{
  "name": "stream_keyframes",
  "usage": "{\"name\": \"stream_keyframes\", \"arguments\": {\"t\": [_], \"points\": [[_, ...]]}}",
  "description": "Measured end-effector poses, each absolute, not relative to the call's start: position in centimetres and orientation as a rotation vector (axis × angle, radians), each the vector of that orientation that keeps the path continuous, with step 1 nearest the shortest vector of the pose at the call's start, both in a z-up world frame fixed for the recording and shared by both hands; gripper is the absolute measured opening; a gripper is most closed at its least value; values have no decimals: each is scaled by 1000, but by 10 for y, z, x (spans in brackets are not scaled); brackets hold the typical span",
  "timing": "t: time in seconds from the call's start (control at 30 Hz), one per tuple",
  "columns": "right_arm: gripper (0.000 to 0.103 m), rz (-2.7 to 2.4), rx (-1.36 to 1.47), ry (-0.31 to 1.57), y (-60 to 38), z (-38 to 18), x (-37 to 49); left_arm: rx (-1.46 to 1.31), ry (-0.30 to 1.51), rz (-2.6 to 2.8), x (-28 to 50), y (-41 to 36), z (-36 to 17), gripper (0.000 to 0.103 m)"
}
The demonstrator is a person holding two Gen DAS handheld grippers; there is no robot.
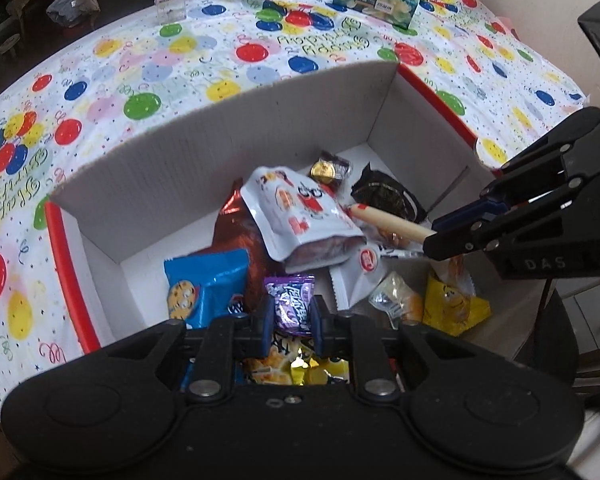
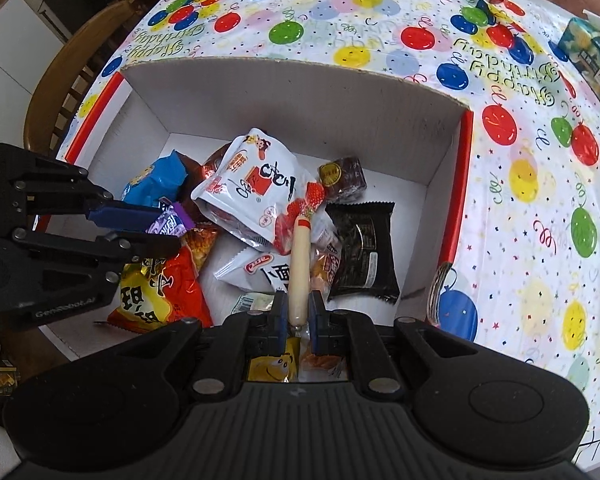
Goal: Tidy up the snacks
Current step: 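Open both tools to drop the purple candy and sausage into the box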
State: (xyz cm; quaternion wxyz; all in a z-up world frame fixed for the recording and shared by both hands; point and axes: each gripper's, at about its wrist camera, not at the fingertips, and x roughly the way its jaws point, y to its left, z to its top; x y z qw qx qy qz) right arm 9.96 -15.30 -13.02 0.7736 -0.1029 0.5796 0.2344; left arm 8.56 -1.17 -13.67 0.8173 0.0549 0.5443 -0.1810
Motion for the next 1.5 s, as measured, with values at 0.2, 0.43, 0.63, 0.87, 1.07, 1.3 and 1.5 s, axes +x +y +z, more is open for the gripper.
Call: {"name": "stream_keyframes", "arguments": {"t": [0.2, 0.43, 0.63, 0.87, 1.07, 1.3, 1.5], "points": [[10, 494, -186, 1243, -160, -131, 94, 92, 1162, -362, 84, -11, -142, 17], [10, 476, -139, 1227, -169, -127, 88, 76, 1149, -328, 80, -11, -142, 24], [10, 506, -131, 1214, -177, -123, 84, 52, 1136, -275, 77, -10, -143, 42], [11, 588, -132, 1164, -184, -114, 72, 11, 1095, -205, 67, -13, -131, 66], [15, 614, -92, 1095, -194, -100, 62, -4, 1034, -148, 51, -16, -111, 82], [47, 613, -74, 1010, -201, -85, 49, -36, 983, -92, 30, -17, -91, 88], [67, 615, -79, 946, -201, -75, 33, -49, 946, -61, 11, -21, -77, 95]]}}
